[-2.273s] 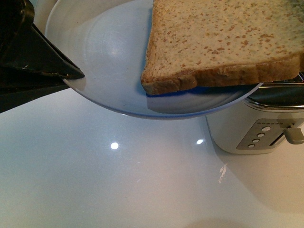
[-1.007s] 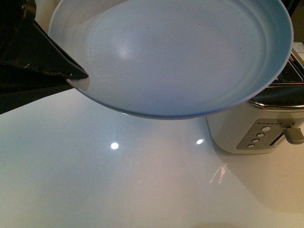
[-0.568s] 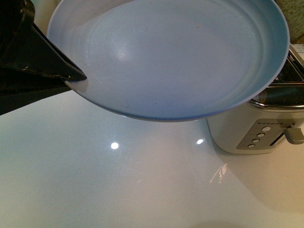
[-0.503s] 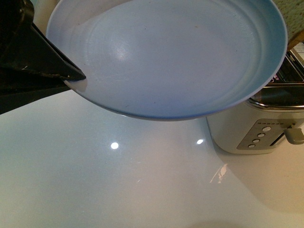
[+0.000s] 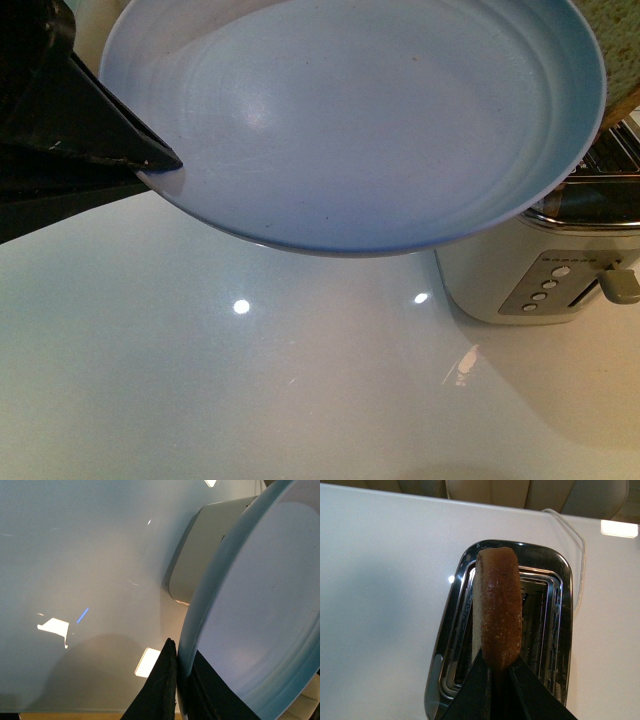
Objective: Left arm holds plate, right arm toasts bread
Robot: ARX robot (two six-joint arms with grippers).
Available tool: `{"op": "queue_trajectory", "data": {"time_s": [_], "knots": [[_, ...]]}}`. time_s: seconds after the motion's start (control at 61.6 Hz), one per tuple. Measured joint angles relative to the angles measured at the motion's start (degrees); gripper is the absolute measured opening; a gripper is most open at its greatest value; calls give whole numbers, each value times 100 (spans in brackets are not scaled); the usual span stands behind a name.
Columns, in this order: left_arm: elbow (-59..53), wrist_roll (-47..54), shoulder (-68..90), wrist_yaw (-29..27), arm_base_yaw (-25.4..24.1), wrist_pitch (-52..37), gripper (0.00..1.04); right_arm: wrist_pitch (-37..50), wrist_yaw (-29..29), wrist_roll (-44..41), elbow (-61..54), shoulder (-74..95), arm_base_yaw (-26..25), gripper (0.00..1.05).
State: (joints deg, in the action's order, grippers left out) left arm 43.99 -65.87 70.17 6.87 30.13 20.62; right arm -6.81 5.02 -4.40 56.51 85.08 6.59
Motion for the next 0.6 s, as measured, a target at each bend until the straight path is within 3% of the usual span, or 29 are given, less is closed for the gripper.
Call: {"op": "queue_trajectory", "data": {"time_s": [0.601], "knots": [[0, 0, 2, 61, -17, -39, 3, -1091, -798, -105, 911, 479, 164, 3]]}}
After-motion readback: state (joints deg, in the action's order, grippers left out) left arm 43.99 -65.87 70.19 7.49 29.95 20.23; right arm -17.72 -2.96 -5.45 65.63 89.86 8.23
